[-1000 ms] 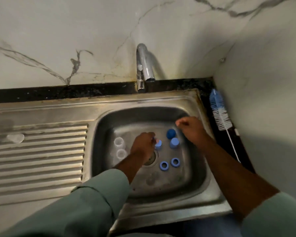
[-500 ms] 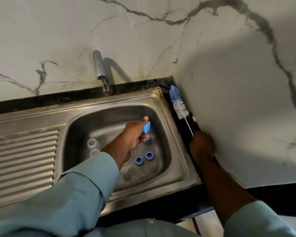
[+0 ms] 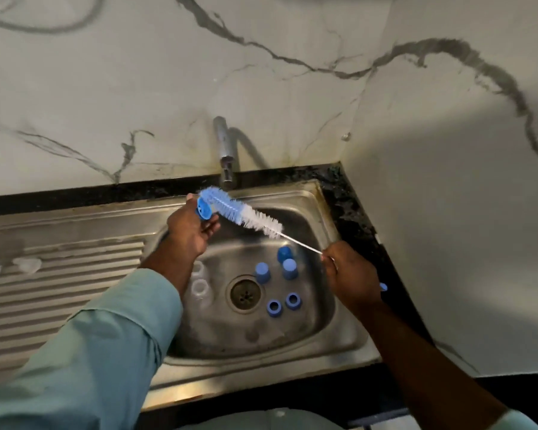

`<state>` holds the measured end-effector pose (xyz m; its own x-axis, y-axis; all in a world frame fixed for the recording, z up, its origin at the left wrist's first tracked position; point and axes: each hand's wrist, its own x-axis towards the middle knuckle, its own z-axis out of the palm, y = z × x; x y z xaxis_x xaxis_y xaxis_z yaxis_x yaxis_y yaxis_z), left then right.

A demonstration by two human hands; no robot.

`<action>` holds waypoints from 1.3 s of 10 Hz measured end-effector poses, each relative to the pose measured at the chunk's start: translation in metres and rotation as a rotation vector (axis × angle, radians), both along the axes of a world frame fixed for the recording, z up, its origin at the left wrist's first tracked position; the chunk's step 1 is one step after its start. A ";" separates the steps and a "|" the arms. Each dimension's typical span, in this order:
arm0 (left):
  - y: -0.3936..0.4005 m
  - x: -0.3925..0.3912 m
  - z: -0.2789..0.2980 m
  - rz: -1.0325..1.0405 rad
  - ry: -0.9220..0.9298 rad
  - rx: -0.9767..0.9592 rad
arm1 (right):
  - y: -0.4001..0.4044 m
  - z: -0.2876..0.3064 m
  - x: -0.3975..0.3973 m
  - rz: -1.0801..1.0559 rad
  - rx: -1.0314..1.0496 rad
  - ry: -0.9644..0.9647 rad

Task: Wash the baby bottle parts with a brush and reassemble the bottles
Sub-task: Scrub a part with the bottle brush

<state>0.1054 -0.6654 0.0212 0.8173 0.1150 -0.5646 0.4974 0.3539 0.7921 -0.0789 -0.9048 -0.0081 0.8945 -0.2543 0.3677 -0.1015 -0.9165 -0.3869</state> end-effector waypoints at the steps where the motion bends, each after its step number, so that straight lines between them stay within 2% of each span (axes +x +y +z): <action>1: 0.039 0.010 0.007 0.047 -0.031 -0.075 | 0.010 0.008 0.014 0.083 -0.151 -0.144; 2: 0.059 0.016 0.009 0.120 -0.039 -0.099 | 0.014 0.011 0.027 0.198 -0.228 -0.135; 3: 0.067 0.016 0.005 0.053 -0.040 -0.070 | 0.024 0.027 0.038 0.280 -0.238 -0.182; 4: 0.077 0.017 0.004 0.035 -0.038 -0.120 | 0.038 0.047 0.047 0.332 -0.276 -0.169; 5: 0.088 0.018 0.006 0.007 -0.057 -0.218 | 0.057 0.069 0.057 0.259 0.033 0.201; 6: 0.101 0.019 0.005 -0.020 -0.111 -0.222 | 0.074 0.100 0.065 0.176 0.631 0.625; 7: 0.109 0.022 0.000 -0.006 -0.065 -0.215 | 0.079 0.114 0.074 0.372 -0.193 0.350; 8: 0.109 0.023 -0.003 0.052 0.035 -0.245 | 0.089 0.124 0.077 0.522 -0.754 -0.035; 9: 0.109 0.030 -0.001 0.096 -0.025 -0.320 | 0.098 0.131 0.084 0.497 -0.417 0.279; 10: 0.111 0.036 0.008 0.117 -0.161 -0.436 | 0.105 0.143 0.088 0.318 0.764 0.783; 11: 0.114 0.036 0.016 0.114 -0.216 -0.486 | 0.103 0.132 0.088 0.435 -0.151 0.432; 12: 0.112 0.032 0.020 0.228 -0.179 -0.335 | 0.098 0.127 0.090 0.469 -0.753 0.126; 13: 0.113 0.027 0.027 0.199 -0.215 -0.397 | 0.108 0.130 0.089 0.382 -0.047 0.438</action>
